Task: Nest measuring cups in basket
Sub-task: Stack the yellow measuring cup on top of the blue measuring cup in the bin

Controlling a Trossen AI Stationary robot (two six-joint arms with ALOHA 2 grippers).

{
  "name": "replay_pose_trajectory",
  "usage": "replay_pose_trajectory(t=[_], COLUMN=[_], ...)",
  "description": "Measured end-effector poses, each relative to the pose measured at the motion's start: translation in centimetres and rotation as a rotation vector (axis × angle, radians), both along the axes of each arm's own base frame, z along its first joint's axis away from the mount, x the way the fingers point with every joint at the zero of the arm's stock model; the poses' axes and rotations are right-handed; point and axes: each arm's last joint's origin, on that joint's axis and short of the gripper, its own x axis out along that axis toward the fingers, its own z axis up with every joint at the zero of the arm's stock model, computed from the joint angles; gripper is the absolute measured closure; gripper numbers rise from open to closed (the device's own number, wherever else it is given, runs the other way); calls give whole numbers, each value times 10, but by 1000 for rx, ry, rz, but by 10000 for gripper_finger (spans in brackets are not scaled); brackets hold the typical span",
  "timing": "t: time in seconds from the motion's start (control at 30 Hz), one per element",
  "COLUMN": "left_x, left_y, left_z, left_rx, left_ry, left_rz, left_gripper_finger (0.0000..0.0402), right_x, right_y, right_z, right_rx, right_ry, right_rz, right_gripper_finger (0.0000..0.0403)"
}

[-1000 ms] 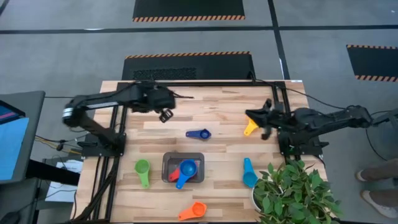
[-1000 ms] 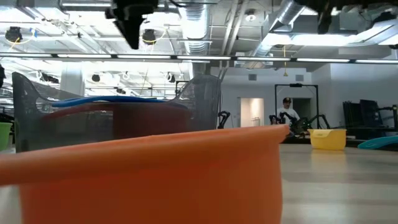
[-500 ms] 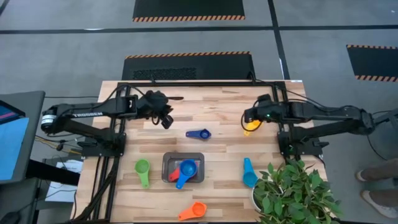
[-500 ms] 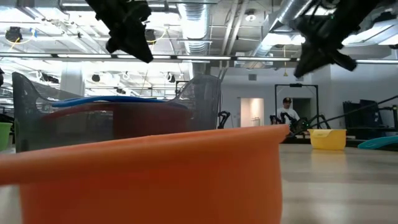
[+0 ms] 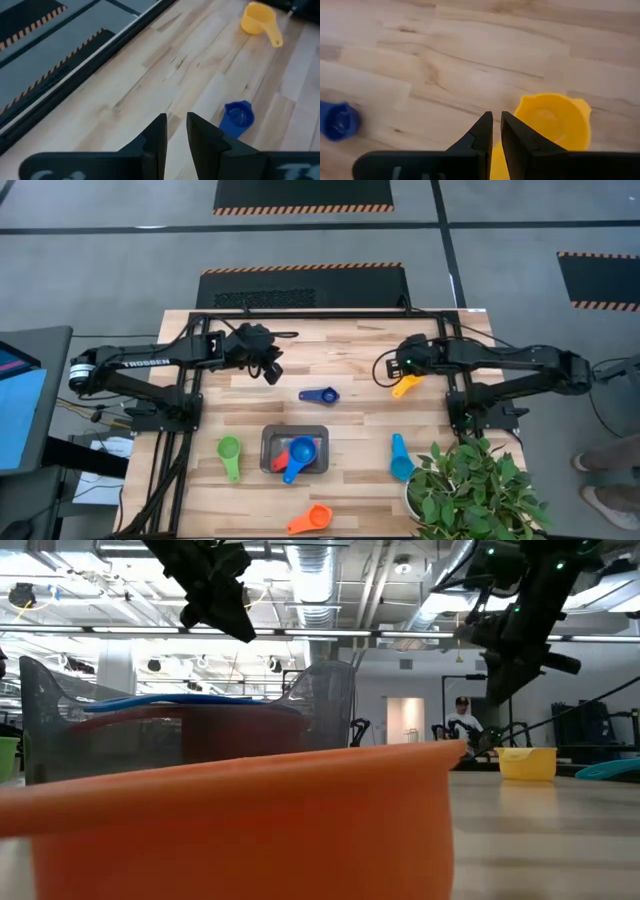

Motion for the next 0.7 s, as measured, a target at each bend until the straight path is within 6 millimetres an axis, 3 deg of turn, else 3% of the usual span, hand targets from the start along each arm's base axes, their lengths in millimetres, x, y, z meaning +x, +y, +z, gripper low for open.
replay_pose_trajectory(t=[0.3, 0.7], left_x=[-3, -6], left_y=[-1, -2], left_z=[-3, -6], left_rx=[-9, 23], left_ry=[49, 129], left_rz=[0, -83], left_gripper_finger=[340, 340], right_x=[16, 16], right_y=[-4, -4], right_z=[-10, -10], right_rx=[46, 46], right_ry=[-31, -32], right_rz=[7, 4], right_gripper_finger=[339, 339])
